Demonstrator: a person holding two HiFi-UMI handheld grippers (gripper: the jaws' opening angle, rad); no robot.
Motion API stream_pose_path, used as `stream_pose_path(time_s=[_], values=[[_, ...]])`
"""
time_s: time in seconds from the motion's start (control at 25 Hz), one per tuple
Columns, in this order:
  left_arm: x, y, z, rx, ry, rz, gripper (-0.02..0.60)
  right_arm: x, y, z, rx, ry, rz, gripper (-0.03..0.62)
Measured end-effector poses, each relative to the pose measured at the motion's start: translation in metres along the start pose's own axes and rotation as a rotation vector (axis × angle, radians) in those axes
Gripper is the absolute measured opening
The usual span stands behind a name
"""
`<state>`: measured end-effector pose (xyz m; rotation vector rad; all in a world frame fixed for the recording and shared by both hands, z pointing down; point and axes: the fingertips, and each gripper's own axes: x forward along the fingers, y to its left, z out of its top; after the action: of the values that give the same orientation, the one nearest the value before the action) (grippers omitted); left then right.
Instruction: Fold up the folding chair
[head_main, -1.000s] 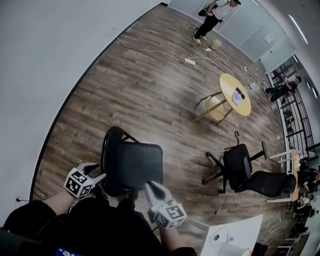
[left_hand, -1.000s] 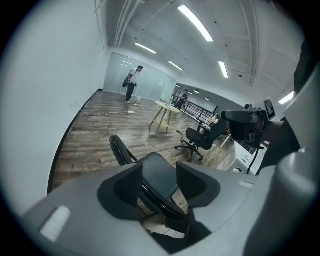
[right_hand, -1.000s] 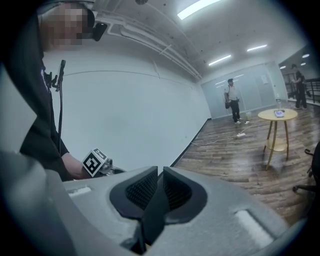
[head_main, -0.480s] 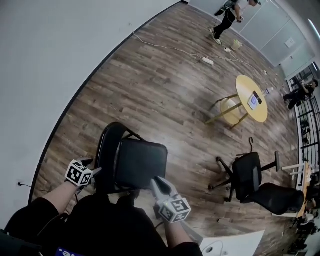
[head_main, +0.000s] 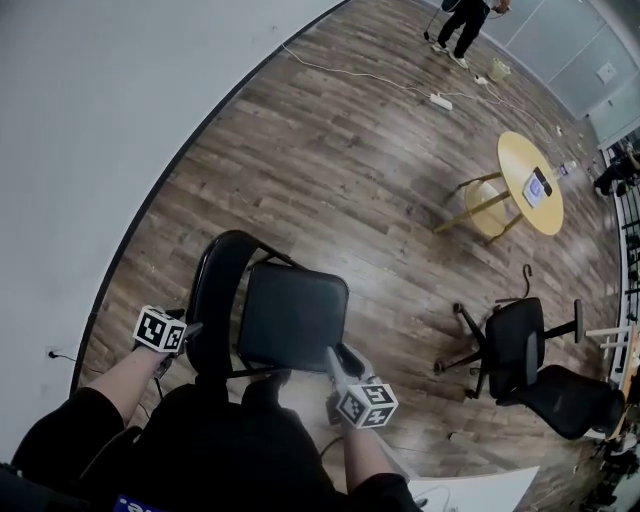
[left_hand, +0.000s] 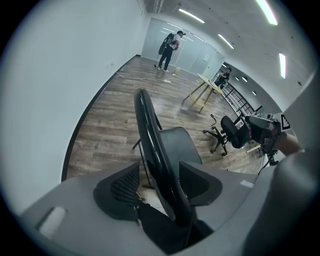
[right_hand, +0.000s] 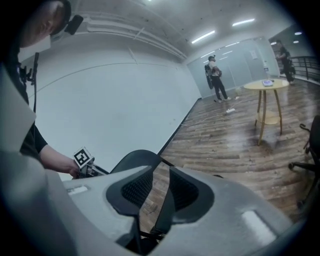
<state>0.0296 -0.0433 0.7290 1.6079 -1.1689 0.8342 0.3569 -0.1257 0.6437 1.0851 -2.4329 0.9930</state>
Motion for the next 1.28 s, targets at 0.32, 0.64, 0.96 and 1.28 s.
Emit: stream_pose_path(time_s=[0.32,0.64,0.96,1.28], values=[[0.012,0.005,-0.001,-0.074,0.042,-0.001,0.255,0.023,-0.067,-0.052,0.102,0.121,-0.061,0.152],[0.012,0.009,-0.006,-0.106,0.083,0.024,0.233,0.052,-0.132,-0.124,0.163,0.313,-0.07,0.232],[0.016,0.01,-0.012,-0.146,0.116,0.053,0.224,0.067,-0.194,-0.183,0.254,0.424,-0.081,0.257],[0.021,0.007,-0.025,-0.16,0.143,0.085,0.196,0.072,-0.229,-0.237,0.317,0.502,-0.072,0.276]])
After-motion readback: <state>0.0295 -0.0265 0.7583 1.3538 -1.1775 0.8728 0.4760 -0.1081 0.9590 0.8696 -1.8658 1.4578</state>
